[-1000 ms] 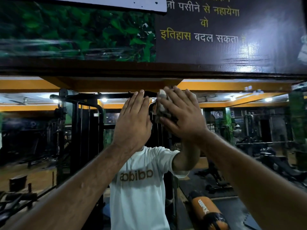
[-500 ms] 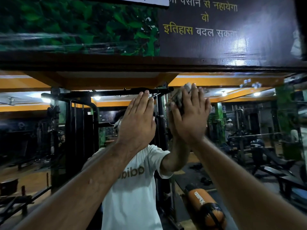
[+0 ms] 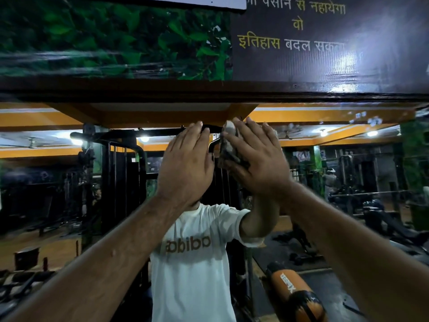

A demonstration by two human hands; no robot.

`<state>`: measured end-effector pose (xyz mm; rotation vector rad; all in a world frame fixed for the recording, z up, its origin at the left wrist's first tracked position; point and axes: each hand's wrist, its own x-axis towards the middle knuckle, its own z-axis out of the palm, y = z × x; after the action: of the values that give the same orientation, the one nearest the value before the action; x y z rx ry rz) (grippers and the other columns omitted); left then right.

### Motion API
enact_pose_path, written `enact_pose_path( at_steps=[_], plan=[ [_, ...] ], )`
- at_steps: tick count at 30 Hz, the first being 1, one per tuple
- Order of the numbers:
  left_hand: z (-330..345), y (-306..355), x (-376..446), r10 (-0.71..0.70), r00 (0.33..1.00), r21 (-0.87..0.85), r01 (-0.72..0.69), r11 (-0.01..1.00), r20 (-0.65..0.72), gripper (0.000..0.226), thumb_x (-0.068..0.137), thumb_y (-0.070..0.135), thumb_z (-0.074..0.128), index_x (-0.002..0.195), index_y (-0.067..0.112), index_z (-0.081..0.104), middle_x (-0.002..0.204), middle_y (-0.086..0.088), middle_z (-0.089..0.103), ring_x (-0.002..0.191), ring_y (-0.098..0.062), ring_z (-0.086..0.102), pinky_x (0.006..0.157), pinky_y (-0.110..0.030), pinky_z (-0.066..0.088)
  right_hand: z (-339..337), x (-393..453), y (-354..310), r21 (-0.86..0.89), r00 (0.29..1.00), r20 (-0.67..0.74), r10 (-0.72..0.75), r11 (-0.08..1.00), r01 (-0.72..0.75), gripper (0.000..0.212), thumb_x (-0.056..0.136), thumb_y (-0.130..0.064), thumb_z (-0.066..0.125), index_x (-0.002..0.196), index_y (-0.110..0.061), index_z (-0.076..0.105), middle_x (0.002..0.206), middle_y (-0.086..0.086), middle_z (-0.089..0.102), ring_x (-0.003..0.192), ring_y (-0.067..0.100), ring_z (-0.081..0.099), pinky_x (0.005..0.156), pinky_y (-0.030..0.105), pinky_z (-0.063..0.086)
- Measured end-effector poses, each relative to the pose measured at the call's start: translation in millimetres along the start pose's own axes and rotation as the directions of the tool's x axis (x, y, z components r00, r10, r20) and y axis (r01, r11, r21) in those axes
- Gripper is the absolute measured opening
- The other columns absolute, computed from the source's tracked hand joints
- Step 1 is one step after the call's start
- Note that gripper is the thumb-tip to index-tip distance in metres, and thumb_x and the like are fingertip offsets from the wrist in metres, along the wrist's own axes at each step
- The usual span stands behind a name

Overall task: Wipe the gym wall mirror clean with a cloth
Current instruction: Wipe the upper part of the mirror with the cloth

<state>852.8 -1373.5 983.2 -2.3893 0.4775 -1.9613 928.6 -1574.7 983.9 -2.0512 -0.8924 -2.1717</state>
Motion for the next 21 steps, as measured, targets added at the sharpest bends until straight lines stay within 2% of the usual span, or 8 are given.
enact_pose_path(
  at_steps=[4,5,8,9,13,16,18,21],
  plan=[
    [-4,-8,14,-0.049,0.999,0.049,0.048,0.998,0.006,0.058,0.102,0.027,0.049,0.154,0.006,0.034,0.165,-0.013,0.025,0.154,-0.024,0.019,0.120,-0.032,0.007,5,30,-4,0.024,0.925,-0.049,0.378,0.926,-0.377,0.067,0.103,-0.063,0.037,0.159,-0.028,0.040,0.171,0.006,0.027,0.160,0.029,0.018,0.129,0.054,0.010],
    [-3,-9,15,-0.053,0.998,0.055,0.052,0.997,0.020,0.060,0.103,0.028,0.047,0.156,0.006,0.032,0.166,-0.013,0.021,0.155,-0.024,0.016,0.121,-0.032,0.005,7,36,-14,0.022,0.940,-0.039,0.339,0.941,-0.339,0.066,0.103,-0.063,0.036,0.159,-0.028,0.040,0.171,0.006,0.028,0.160,0.030,0.019,0.128,0.053,0.009],
    [-2,-10,15,-0.041,0.998,0.076,0.038,0.996,0.039,0.060,0.104,0.029,0.045,0.157,0.006,0.029,0.167,-0.013,0.018,0.155,-0.024,0.013,0.121,-0.030,0.002,10,34,-15,0.015,1.000,0.005,0.019,1.000,-0.019,0.063,0.103,-0.060,0.041,0.157,-0.027,0.045,0.169,0.006,0.033,0.158,0.030,0.024,0.128,0.052,0.014],
    [-2,-10,15,-0.044,0.998,0.069,0.041,0.997,0.037,0.060,0.104,0.029,0.046,0.157,0.006,0.029,0.167,-0.012,0.018,0.155,-0.024,0.014,0.120,-0.029,0.001,8,35,-7,0.016,1.000,-0.001,-0.004,1.000,0.004,0.063,0.103,-0.060,0.041,0.157,-0.026,0.046,0.169,0.006,0.034,0.158,0.030,0.025,0.128,0.053,0.015],
    [-7,-15,11,-0.094,0.995,0.057,0.092,0.994,0.026,0.060,0.103,0.027,0.048,0.156,0.007,0.030,0.167,-0.010,0.020,0.155,-0.023,0.014,0.120,-0.030,0.006,9,51,-16,0.024,0.958,-0.088,0.272,0.962,-0.271,0.063,0.104,-0.060,0.039,0.156,-0.026,0.047,0.168,0.007,0.035,0.158,0.032,0.025,0.127,0.054,0.015],
    [-9,-18,5,-0.125,0.991,0.049,0.122,0.991,0.056,0.062,0.103,0.028,0.048,0.157,0.007,0.026,0.168,-0.010,0.017,0.155,-0.023,0.013,0.123,-0.039,0.016,14,47,-30,0.043,0.999,-0.042,-0.005,0.999,0.006,0.061,0.105,-0.057,0.039,0.155,-0.023,0.049,0.167,0.009,0.036,0.157,0.033,0.027,0.127,0.055,0.016],
    [-10,-19,0,-0.120,0.991,0.044,0.117,0.992,0.061,0.062,0.104,0.027,0.048,0.158,0.007,0.025,0.168,-0.010,0.017,0.155,-0.023,0.012,0.123,-0.036,0.013,11,45,-16,0.047,0.992,-0.040,-0.117,0.992,0.118,0.062,0.105,-0.057,0.039,0.155,-0.022,0.049,0.166,0.009,0.038,0.156,0.032,0.030,0.127,0.054,0.017],
    [-12,-21,-8,-0.125,0.991,0.043,0.123,0.991,0.041,0.060,0.105,0.028,0.050,0.157,0.007,0.028,0.167,-0.010,0.019,0.155,-0.022,0.014,0.120,-0.029,0.005,12,52,-18,0.038,0.982,-0.097,0.161,0.987,-0.158,0.061,0.105,-0.058,0.042,0.155,-0.024,0.049,0.166,0.007,0.038,0.157,0.032,0.028,0.127,0.052,0.016]
  ],
)
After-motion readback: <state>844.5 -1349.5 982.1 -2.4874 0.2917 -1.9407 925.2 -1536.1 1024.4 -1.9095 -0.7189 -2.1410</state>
